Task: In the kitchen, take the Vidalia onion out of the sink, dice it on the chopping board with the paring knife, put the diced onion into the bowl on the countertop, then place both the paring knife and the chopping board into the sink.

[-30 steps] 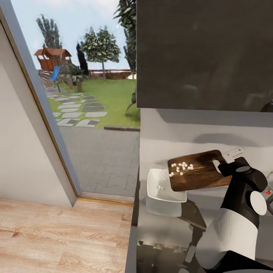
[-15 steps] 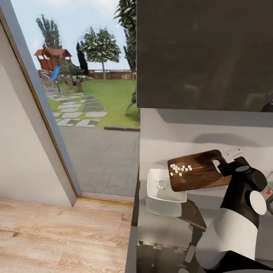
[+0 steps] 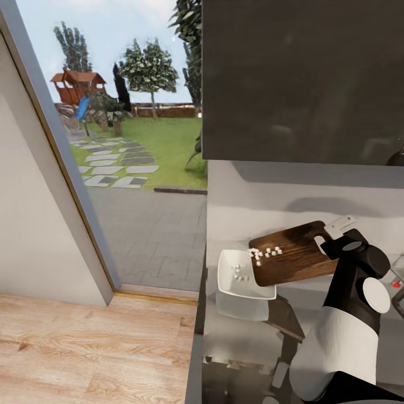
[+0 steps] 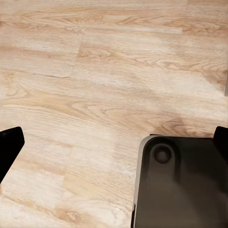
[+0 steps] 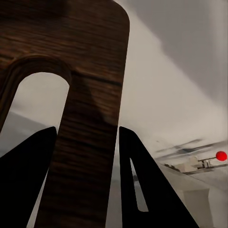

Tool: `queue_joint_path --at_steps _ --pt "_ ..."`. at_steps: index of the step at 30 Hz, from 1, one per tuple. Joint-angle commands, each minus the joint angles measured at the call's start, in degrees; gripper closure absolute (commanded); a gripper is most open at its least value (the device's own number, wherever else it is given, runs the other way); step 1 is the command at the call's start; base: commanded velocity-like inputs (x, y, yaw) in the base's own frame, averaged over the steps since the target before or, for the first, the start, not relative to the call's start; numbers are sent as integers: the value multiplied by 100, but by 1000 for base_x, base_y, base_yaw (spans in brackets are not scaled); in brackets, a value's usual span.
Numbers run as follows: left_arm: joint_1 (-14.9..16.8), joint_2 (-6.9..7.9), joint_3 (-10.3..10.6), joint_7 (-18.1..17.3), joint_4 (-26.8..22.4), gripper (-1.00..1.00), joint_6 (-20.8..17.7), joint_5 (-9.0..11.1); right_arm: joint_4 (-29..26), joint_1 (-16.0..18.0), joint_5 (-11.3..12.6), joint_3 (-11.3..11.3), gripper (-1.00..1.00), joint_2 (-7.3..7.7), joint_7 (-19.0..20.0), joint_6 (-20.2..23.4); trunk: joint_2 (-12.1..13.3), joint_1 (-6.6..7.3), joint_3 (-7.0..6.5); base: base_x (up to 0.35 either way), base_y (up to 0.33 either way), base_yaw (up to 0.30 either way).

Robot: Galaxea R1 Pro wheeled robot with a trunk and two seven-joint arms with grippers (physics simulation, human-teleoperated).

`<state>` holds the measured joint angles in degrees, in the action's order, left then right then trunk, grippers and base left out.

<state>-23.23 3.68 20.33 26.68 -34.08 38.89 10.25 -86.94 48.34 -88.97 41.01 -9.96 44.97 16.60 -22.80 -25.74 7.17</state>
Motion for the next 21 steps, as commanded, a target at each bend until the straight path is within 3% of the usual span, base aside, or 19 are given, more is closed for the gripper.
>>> queue_joint_path --at_steps 1,8,15,21 --pt "2 10 49 32 -11 -100 14 56 -7 8 -22 3 100 -4 29 11 -13 -4 11 0 0 0" --pt "0 10 48 32 -11 -100 14 56 -7 8 -24 -256 100 -4 29 120 -13 -4 11 0 0 0" --pt "1 10 50 31 -11 -100 14 56 -7 8 -24 -318 100 -4 36 334 -13 -4 11 0 0 0" --pt "1 10 50 32 -11 -100 22 56 -7 8 -24 -571 100 -4 38 352 -13 -4 11 0 0 0"
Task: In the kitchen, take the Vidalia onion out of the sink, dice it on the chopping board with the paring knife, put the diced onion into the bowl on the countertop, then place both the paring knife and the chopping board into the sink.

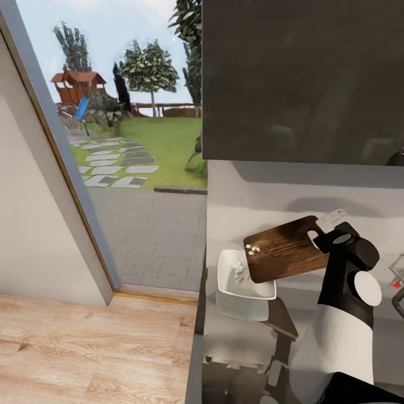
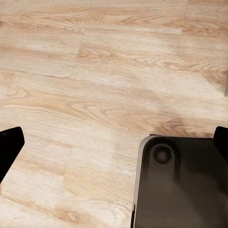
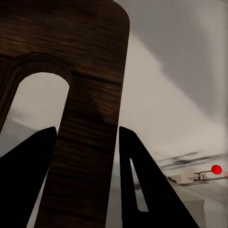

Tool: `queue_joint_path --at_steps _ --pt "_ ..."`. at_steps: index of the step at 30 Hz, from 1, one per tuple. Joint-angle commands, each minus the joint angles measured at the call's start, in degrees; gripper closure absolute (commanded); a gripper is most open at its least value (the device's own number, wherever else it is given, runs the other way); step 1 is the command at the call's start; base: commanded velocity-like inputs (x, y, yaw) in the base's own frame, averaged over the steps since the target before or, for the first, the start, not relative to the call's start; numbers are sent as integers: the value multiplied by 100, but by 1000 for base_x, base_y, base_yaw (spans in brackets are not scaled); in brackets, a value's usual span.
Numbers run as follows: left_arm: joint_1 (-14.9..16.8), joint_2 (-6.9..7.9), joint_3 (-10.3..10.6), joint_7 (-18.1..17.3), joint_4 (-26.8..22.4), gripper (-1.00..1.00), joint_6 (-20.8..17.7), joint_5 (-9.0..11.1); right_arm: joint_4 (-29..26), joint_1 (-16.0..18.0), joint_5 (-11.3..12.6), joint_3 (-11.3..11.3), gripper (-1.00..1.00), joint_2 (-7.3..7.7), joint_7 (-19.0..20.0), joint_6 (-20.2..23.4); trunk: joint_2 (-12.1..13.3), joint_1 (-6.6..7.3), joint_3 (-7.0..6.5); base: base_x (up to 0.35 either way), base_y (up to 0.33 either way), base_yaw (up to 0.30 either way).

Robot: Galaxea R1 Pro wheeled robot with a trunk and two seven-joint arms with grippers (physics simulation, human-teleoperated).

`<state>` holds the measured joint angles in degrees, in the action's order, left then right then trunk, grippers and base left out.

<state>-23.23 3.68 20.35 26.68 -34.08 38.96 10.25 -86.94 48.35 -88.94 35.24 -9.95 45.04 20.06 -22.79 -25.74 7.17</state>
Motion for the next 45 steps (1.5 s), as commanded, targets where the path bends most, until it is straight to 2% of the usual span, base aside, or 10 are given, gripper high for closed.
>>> queue_joint_path --at_steps 1,19,22,23,25,26,32,35,42,45 --pt "2 10 48 32 -11 -100 14 56 -7 8 -27 0 100 -4 31 7 -13 -4 11 0 0 0" --pt "1 10 48 34 -11 -100 15 56 -8 6 7 2 100 -4 56 20 -13 -4 11 0 0 0" --pt "1 10 48 33 -3 -100 15 56 -14 3 330 94 100 -4 202 30 -13 -4 11 0 0 0" --pt "-1 10 48 31 56 -100 20 56 -15 3 1362 701 100 -4 613 87 -13 -4 11 0 0 0" --pt "2 10 48 31 76 -100 22 56 -21 5 1945 1168 100 -4 845 118 -13 -4 11 -15 0 0" --pt "1 10 48 31 82 -100 20 56 -22 4 2070 1273 100 -4 911 122 -13 -4 11 -59 0 0" --pt "0 10 48 30 93 -100 23 56 -29 0 2297 1496 100 -4 1117 116 -13 -4 11 -234 0 0" --pt "-1 10 48 30 109 -100 25 56 -48 2 2357 1933 100 -4 1151 109 -13 -4 11 -333 0 0" --pt "2 10 48 30 157 -100 32 56 -51 -1 2389 2131 100 -4 1152 97 -13 -4 11 -338 0 0" --pt "3 8 44 27 221 -100 32 56 -51 -1 2393 2457 100 -4 1147 88 -13 -4 7 -339 0 -38"
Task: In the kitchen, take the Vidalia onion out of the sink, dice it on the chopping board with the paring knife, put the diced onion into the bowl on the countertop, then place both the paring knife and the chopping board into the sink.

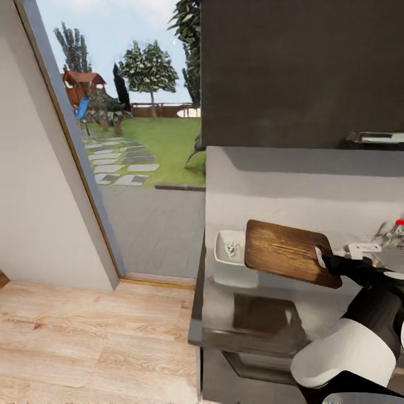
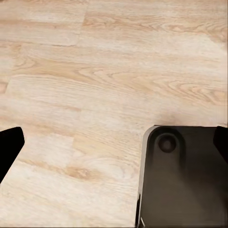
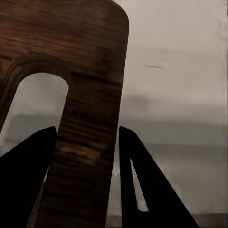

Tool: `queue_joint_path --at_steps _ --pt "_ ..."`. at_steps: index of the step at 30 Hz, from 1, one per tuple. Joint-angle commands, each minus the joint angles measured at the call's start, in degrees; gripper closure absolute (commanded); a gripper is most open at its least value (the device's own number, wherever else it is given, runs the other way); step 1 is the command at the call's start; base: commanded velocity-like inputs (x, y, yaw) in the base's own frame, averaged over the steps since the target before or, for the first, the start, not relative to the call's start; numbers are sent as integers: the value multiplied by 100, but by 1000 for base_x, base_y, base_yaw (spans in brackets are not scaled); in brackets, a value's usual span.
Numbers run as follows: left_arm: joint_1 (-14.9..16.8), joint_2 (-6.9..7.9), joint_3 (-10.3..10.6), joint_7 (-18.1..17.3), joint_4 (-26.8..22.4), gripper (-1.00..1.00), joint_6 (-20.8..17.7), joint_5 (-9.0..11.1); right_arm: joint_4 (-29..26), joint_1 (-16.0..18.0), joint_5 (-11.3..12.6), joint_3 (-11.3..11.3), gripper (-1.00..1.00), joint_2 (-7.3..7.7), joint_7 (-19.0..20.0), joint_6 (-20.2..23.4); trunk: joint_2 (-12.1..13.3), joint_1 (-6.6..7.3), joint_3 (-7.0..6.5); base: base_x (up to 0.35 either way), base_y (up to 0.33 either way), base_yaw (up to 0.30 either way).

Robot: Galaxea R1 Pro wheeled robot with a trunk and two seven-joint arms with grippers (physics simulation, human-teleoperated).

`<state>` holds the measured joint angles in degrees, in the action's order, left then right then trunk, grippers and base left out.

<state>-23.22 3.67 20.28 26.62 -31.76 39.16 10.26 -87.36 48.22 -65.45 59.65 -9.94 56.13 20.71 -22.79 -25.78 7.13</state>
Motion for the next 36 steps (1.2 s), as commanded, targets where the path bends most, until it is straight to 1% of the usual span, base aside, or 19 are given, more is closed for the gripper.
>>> queue_joint_path --at_steps 1,2,4,8,11,25,36 --pt "2 7 50 32 14 -100 12 55 -9 12 46 107 100 -6 35 18 -13 -1 6 -339 0 -126" --pt "2 -22 53 31 46 -100 13 54 -9 13 48 200 100 -6 37 15 -13 -1 0 -339 0 -161" --pt "2 -55 51 29 62 -100 13 51 -9 15 44 237 100 -6 38 13 -13 -1 -14 -339 0 -172" --pt "2 -74 54 28 76 -100 9 47 -7 14 41 263 100 -6 35 8 -13 -1 -37 -332 0 -149" --pt "2 -76 55 28 82 -100 4 48 -1 13 34 271 100 -6 26 3 -13 -1 -42 -157 0 -36" --pt "2 -84 52 28 158 -100 -2 47 7 12 15 267 100 -6 4 -6 -13 -1 -42 0 -68 -1" --pt "2 -86 53 28 161 -100 -5 47 19 13 15 267 100 -6 2 -6 -13 -1 -46 116 -171 -15"
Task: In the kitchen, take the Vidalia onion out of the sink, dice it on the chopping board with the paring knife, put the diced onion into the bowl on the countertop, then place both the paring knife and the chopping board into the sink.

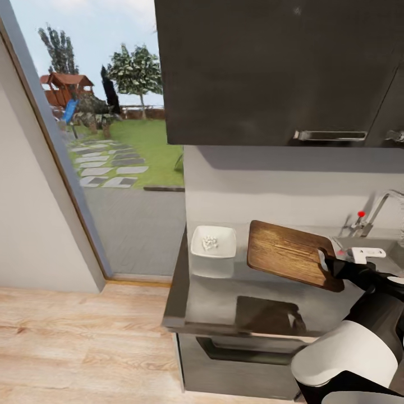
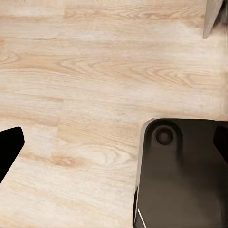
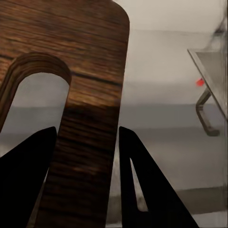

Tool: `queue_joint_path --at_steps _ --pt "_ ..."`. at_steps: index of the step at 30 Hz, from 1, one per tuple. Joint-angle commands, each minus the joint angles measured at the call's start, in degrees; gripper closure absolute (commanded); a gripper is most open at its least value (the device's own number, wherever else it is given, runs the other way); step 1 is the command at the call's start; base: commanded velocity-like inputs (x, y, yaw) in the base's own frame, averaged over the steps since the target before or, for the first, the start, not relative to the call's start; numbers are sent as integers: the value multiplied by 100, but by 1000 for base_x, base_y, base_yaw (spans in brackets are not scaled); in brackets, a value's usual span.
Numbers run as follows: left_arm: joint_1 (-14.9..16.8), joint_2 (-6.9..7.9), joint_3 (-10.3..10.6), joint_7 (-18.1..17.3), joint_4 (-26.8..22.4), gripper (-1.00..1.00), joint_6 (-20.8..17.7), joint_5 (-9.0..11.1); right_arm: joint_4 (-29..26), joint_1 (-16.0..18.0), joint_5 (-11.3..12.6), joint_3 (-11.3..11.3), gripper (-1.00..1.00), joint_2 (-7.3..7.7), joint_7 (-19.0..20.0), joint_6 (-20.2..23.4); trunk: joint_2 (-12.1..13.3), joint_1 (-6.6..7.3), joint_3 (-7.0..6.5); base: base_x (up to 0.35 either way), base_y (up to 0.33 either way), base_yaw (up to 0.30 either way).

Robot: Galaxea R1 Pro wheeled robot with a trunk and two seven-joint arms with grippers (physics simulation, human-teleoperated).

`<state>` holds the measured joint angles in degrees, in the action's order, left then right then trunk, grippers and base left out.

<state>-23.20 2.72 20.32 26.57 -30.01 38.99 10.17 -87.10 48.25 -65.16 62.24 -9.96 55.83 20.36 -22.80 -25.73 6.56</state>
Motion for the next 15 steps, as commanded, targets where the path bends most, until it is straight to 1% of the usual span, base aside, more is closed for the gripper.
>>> queue_joint_path --at_steps 1,8,13,15 --pt "0 9 47 32 -13 -100 12 55 3 11 -15 8 100 -3 28 29 -12 -5 8 100 -206 -155" --pt "0 9 46 32 19 -100 12 55 25 10 -18 8 100 -3 30 29 -12 -5 -21 82 -207 -195" --pt "0 9 45 32 46 -100 12 55 34 10 -23 8 100 -3 26 29 -12 -5 -44 13 -208 -208" --pt "0 8 48 32 48 -100 12 55 35 9 -23 8 100 -3 30 29 -12 -5 -49 1 -208 -104"
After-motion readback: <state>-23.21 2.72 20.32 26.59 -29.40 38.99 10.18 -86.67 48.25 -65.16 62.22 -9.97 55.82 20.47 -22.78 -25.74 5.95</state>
